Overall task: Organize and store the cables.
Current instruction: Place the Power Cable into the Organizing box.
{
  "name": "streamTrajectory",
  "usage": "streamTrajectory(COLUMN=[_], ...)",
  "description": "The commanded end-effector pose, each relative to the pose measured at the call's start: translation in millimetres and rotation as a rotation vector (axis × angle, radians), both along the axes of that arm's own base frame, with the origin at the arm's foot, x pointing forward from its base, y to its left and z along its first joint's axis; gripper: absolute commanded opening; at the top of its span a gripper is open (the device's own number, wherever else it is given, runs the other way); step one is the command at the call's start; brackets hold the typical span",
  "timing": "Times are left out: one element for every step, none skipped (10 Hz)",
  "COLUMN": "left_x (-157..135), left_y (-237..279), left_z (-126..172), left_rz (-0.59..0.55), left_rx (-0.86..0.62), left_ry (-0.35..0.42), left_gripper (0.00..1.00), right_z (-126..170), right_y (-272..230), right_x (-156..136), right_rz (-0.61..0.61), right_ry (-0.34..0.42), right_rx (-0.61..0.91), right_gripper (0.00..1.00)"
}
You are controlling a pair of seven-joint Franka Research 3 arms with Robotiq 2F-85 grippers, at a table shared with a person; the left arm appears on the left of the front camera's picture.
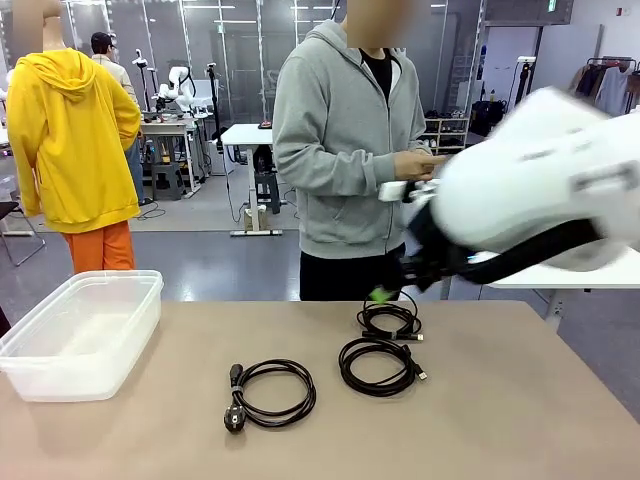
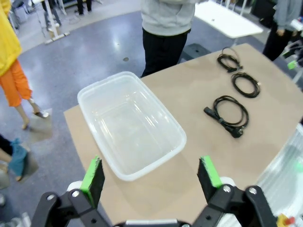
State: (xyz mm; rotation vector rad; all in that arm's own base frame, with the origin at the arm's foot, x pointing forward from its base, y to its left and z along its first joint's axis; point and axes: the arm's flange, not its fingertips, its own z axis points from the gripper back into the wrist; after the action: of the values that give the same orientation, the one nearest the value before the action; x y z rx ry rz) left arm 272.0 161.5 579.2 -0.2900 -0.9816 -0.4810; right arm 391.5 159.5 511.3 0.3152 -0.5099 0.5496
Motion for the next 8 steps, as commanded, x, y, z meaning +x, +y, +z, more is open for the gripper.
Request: streamTrajectory(left_x=[0.2, 0.2, 0.2, 0.2, 0.2, 0.2, 0.2, 0.2], left_y=[-0.2, -0.2, -0.2, -0.2, -0.2, -0.2, -0.2, -0.2], left_z=[0.5, 0.5, 0.5, 0.5, 0.5, 0.5, 0.5, 0.5], left_rz=[0.001, 0.001, 0.001, 0.001, 0.001, 0.001, 0.001, 0.001], left_rx=[0.004, 0.004, 0.004, 0.004, 0.004, 0.004, 0.004, 0.004], left_ry=[0.0, 0.0, 0.0, 0.0, 0.0, 0.0, 0.0, 0.0], left_gripper=[1.0, 1.0, 1.0, 1.0, 1.0, 1.0, 1.0, 1.0], right_z=[9.1, 16.7, 23.7, 25.4, 21.9, 17.5, 17.3, 15.7], right_y=[-92.3, -129.2, -170.8, -204.0, -237.9, -268.0, -298.2, -322.6], right_x=[-37.1, -44.9, -55.4, -70.2, -80.6, -91.1, -103.5, -108.8], right_rz=[0.12, 0.147, 0.108, 0.074, 0.001, -0.007, -0.019, -0.076], right_ry=[0.006, 0.004, -0.04, -0.099, -0.148, -0.162, -0.172, -0.182], right_rx=[0.059, 0.099, 0.118, 0.154, 0.164, 0.175, 0.217, 0.204], right_gripper=[1.0, 1.0, 1.0, 1.0, 1.0, 1.0, 1.0, 1.0])
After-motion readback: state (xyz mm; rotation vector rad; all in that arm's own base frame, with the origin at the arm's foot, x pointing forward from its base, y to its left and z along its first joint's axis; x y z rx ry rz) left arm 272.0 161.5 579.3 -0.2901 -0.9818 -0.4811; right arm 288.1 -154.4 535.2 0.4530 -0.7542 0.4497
